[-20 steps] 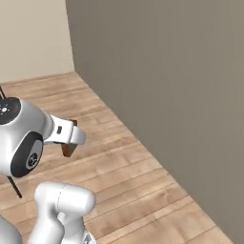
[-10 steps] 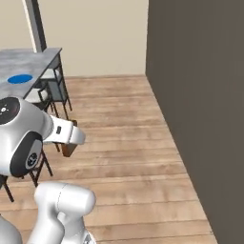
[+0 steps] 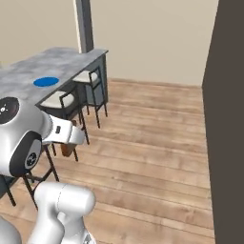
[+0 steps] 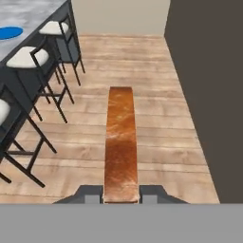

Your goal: Start the toaster. Once the lever pops up, take the bread to the plate on the dining counter.

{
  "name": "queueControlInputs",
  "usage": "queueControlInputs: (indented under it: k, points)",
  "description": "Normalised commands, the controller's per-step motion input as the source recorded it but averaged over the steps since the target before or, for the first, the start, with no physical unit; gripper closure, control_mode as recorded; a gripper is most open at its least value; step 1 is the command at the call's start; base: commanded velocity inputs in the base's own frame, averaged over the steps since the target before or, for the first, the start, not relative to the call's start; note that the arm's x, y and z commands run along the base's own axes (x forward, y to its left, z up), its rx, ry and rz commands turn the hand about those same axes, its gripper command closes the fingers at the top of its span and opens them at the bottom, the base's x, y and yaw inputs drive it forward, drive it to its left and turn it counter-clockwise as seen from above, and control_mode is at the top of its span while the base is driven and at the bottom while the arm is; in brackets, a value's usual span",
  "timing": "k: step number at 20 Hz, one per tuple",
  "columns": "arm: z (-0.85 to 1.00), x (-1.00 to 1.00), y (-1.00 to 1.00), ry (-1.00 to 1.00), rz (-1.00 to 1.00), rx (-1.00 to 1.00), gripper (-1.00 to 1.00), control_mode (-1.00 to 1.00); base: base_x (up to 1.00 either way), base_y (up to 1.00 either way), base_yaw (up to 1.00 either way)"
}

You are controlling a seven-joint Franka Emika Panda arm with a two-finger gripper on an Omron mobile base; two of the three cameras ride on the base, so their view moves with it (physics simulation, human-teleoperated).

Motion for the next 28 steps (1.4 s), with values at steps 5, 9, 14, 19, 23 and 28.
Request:
queueControlInputs:
  k: [5, 9, 14, 19, 23, 28]
  points:
    - [0.00, 0.00, 0.00, 0.00, 0.00, 0.00, 1.00, 1.00, 1.00, -0.85, 0.48]
    - [0.00, 0.00, 0.00, 0.00, 0.00, 0.00, 1.00, 1.00, 1.00, -0.87, 0.48]
    - [0.00, 0.00, 0.00, 0.00, 0.00, 0.00, 1.00, 1.00, 1.00, -0.87, 0.48]
    - [0.00, 0.00, 0.00, 0.00, 0.00, 0.00, 1.00, 1.00, 1.00, -0.83, 0.51]
    - [0.00, 0.00, 0.00, 0.00, 0.00, 0.00, 1.00, 1.00, 0.99, -0.77, 0.54]
    - [0.00, 0.00, 0.00, 0.00, 0.00, 0.00, 1.00, 1.00, 0.95, -0.75, 0.55]
